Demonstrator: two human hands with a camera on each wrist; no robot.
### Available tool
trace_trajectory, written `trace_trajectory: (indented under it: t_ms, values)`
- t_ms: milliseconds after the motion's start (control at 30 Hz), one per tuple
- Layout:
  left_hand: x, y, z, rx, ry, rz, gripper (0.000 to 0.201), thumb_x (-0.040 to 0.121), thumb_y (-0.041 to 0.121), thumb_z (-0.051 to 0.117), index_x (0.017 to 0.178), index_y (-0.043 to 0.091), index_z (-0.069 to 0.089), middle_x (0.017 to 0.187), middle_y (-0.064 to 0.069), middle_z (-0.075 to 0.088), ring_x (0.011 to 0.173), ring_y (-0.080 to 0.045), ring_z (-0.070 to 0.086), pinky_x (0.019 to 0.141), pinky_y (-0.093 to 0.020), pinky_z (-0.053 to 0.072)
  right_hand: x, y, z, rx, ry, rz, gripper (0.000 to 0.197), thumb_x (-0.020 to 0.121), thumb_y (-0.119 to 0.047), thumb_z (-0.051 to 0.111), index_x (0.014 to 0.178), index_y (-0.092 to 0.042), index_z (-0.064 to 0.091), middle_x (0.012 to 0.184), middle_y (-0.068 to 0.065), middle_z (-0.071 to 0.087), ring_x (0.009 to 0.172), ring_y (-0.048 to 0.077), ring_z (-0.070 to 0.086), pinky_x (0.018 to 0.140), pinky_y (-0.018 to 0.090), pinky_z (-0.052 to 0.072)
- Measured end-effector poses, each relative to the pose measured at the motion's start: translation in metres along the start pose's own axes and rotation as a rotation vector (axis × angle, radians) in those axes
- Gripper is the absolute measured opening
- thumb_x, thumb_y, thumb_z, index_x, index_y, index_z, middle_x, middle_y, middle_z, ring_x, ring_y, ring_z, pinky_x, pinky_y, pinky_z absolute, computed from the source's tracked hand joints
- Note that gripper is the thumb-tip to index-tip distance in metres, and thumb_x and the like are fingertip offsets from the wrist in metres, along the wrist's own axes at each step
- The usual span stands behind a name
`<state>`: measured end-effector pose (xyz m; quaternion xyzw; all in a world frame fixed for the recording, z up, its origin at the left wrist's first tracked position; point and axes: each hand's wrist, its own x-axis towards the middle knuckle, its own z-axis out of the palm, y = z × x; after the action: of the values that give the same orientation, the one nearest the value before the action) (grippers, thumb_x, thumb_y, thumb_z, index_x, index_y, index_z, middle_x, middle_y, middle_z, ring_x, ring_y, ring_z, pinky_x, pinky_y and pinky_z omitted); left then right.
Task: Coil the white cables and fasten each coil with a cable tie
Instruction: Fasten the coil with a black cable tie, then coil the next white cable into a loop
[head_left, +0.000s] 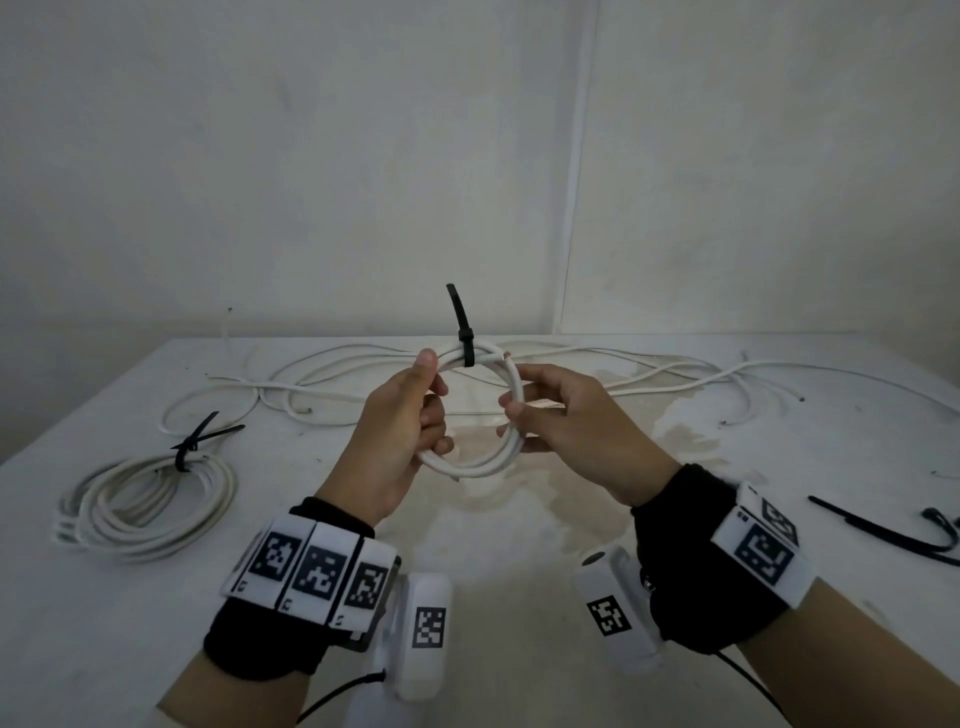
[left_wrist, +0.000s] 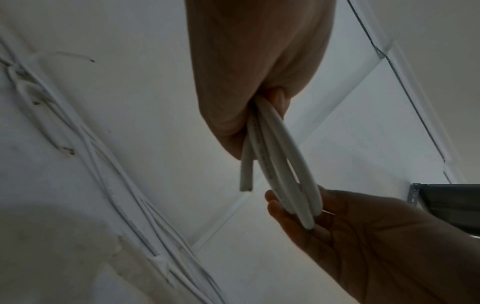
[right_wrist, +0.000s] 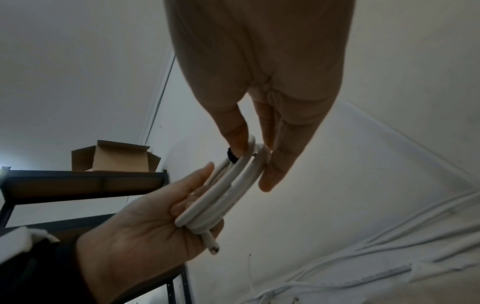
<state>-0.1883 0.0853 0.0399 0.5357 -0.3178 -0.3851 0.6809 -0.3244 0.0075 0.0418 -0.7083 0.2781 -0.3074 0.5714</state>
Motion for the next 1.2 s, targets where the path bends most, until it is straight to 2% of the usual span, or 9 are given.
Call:
trace_trajectory:
  t_ms: [133, 267, 367, 567, 700, 800, 967, 1133, 1200]
  values:
    - [-0.001, -0.001, -0.019, 0.071, 0.065, 0.021, 0.034, 0.096, 0.039, 0.041, 0.077, 0.011, 0.046, 0.044, 0.01, 0.026, 0.036, -0.005, 0.023, 0.041, -0.018, 0.035, 0.007, 0.0, 0.015, -0.049, -0.054, -0.039, 0.03, 0.087, -0.001, 0.058, 0.113, -0.015, 0.055, 0.086, 0.009, 0.061, 0.064, 0.01, 0.066, 0.067, 0.021, 0.057]
    - [-0.002, -0.006, -0.042, 0.244, 0.211, 0.106, 0.027, 0.096, 0.033, 0.043, 0.08, 0.015, 0.054, 0.06, 0.001, 0.039, 0.042, -0.004, 0.039, 0.05, -0.023, 0.045, 0.012, 0.002, 0.034, -0.031, -0.076, -0.038, 0.041, 0.081, 0.001, 0.064, 0.12, -0.009, 0.054, 0.087, 0.014, 0.061, 0.068, 0.02, 0.066, 0.062, 0.021, 0.056]
    - [-0.003, -0.01, -0.061, 0.316, 0.254, 0.112, 0.027, 0.098, 0.03, 0.041, 0.08, 0.015, 0.056, 0.06, 0.001, 0.037, 0.045, -0.004, 0.038, 0.043, -0.016, 0.039, 0.016, 0.004, 0.05, -0.042, -0.119, -0.018, 0.047, 0.078, 0.0, 0.068, 0.122, -0.008, 0.053, 0.085, 0.011, 0.058, 0.069, 0.022, 0.064, 0.06, 0.02, 0.055]
    - [-0.006, -0.016, -0.098, 0.473, 0.309, 0.132, 0.028, 0.097, 0.033, 0.041, 0.083, 0.014, 0.056, 0.054, 0.003, 0.035, 0.033, -0.001, 0.036, 0.048, -0.023, 0.032, 0.028, 0.01, 0.075, -0.153, -0.306, 0.077, 0.049, 0.085, -0.021, 0.064, 0.13, -0.01, 0.048, 0.081, -0.004, 0.061, 0.07, 0.008, 0.063, 0.071, 0.022, 0.054]
    - [-0.005, -0.013, -0.126, 0.542, 0.356, 0.108, 0.029, 0.098, 0.031, 0.041, 0.083, 0.011, 0.056, 0.056, 0.001, 0.037, 0.035, -0.003, 0.038, 0.049, -0.026, 0.031, 0.036, 0.008, 0.089, -0.243, -0.315, 0.07, 0.048, 0.088, -0.029, 0.059, 0.131, -0.011, 0.046, 0.085, -0.009, 0.06, 0.087, 0.015, 0.065, 0.08, 0.028, 0.052]
    - [-0.003, -0.008, -0.151, 0.607, 0.39, 0.068, 0.03, 0.098, 0.028, 0.041, 0.086, 0.005, 0.055, 0.06, -0.001, 0.04, 0.049, -0.015, 0.038, 0.05, -0.029, 0.03, 0.046, 0.009, 0.092, -0.321, -0.302, 0.063, 0.047, 0.087, -0.032, 0.06, 0.128, -0.012, 0.048, 0.086, -0.01, 0.06, 0.095, 0.018, 0.064, 0.084, 0.03, 0.05]
    - [0.004, -0.006, -0.195, 0.744, 0.428, 0.01, 0.033, 0.098, 0.028, 0.042, 0.069, 0.015, 0.052, 0.064, -0.004, 0.046, 0.055, -0.016, 0.037, 0.059, -0.034, 0.03, 0.066, 0.014, 0.088, -0.391, -0.256, 0.105, 0.044, 0.087, -0.033, 0.06, 0.124, -0.01, 0.05, 0.091, -0.003, 0.062, 0.093, 0.018, 0.064, 0.084, 0.03, 0.047]
    - [0.014, -0.008, -0.208, 0.85, 0.414, -0.074, 0.031, 0.098, 0.028, 0.042, 0.079, 0.006, 0.054, 0.063, -0.002, 0.043, 0.064, -0.022, 0.042, 0.065, -0.032, 0.034, 0.084, 0.025, 0.081, -0.458, -0.23, 0.156, 0.044, 0.086, -0.036, 0.06, 0.122, -0.012, 0.052, 0.103, 0.01, 0.066, 0.098, 0.023, 0.063, 0.091, 0.038, 0.047]
    - [0.018, -0.007, -0.211, 0.919, 0.423, -0.108, 0.035, 0.098, 0.028, 0.041, 0.069, 0.009, 0.048, 0.066, -0.006, 0.045, 0.074, -0.029, 0.047, 0.069, -0.032, 0.034, 0.09, 0.03, 0.078, -0.477, -0.223, 0.169, 0.045, 0.086, -0.037, 0.061, 0.121, -0.012, 0.051, 0.103, 0.012, 0.066, 0.098, 0.025, 0.063, 0.089, 0.037, 0.047]
